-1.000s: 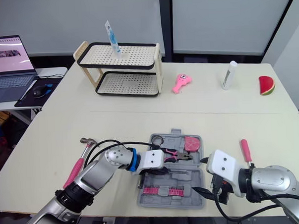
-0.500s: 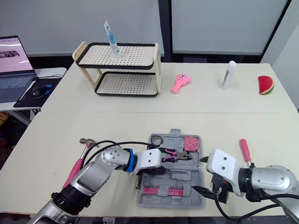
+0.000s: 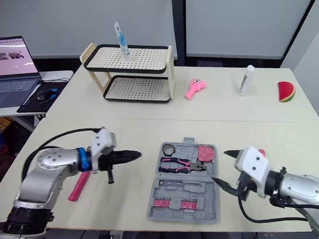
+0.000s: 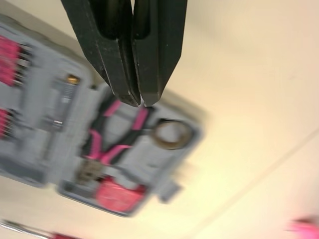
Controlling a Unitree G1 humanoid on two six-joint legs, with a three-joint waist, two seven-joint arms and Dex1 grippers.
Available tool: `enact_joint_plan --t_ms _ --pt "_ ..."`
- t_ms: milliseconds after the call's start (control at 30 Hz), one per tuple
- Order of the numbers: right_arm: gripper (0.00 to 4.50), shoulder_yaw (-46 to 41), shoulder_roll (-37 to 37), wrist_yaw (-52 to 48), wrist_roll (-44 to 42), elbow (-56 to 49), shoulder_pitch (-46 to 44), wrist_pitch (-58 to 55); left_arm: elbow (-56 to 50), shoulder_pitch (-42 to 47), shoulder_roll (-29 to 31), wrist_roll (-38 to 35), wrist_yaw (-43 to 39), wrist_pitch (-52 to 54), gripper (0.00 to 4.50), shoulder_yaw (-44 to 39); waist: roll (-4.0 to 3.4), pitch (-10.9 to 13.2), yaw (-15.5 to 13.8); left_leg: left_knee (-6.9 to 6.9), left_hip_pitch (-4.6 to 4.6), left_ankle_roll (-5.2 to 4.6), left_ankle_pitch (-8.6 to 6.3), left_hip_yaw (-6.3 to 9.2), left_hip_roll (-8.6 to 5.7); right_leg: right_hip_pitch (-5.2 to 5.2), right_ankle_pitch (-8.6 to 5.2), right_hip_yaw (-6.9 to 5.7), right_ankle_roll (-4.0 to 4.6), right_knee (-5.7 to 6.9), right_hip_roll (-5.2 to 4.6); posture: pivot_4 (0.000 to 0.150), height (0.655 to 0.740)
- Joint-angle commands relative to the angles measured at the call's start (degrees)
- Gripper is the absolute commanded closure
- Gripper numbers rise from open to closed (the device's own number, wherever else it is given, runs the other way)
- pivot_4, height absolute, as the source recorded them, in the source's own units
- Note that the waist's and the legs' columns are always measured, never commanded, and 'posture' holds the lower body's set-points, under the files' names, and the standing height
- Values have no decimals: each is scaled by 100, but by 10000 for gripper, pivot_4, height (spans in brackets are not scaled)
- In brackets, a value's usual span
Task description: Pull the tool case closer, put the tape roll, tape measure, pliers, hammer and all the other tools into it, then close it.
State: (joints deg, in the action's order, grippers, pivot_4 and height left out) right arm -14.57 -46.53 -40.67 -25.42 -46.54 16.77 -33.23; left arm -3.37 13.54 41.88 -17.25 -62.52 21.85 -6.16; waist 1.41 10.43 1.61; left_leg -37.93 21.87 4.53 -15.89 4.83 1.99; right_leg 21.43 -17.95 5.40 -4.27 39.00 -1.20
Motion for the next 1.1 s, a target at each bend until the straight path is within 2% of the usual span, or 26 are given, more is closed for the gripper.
enact_joint_plan --t_ms 33,100,300,333,467,800,1100 --pt "0 -703 156 -185 24 85 397 475 495 -136 -30 -154 785 -218 44584 -1042 0 0 1 0 0 0 0 0 0 0 0 0 0 0 0 1500 7350" --pt "0 -928 219 -304 140 248 661 763 817 -295 -35 -206 1112 -296 44584 -1513 1 -1 4 0 -2 0 0 3 1 -1 0 -3 0 3 0 1500 7350" --pt "0 -1610 541 -500 381 955 1328 1450 1780 -1019 268 -240 1276 -704 44584 -2533 3 -3 26 0 -9 0 0 -10 1 -1 1 9 0 3 0 1500 7350" --pt "0 -1730 591 -550 410 1093 1444 1566 1896 -1196 324 -269 1241 -742 42869 -2695 4 -4 25 1 -9 1 0 -10 1 -1 0 9 0 3 0 1500 7350" --pt "0 -2017 765 -735 475 1631 1816 1949 2181 -1954 453 -380 1034 -784 32774 -3110 7 -6 26 4 -9 2 -1 -15 4 -2 0 10 1 2 -1 1500 7350" --pt "0 -2216 1034 -1049 643 2685 2449 2679 1859 -3123 221 -646 1006 -630 963 -3309 16 -24 22 6 -15 5 -3 -26 15 -5 -6 11 8 1 2 1500 7350" --pt "0 -2140 887 -1011 596 2647 2355 2511 1501 -3578 -46 -759 1249 -678 157 -3406 18 -28 41 10 -30 11 -6 -42 38 -5 -14 15 23 1 16 1500 7350"
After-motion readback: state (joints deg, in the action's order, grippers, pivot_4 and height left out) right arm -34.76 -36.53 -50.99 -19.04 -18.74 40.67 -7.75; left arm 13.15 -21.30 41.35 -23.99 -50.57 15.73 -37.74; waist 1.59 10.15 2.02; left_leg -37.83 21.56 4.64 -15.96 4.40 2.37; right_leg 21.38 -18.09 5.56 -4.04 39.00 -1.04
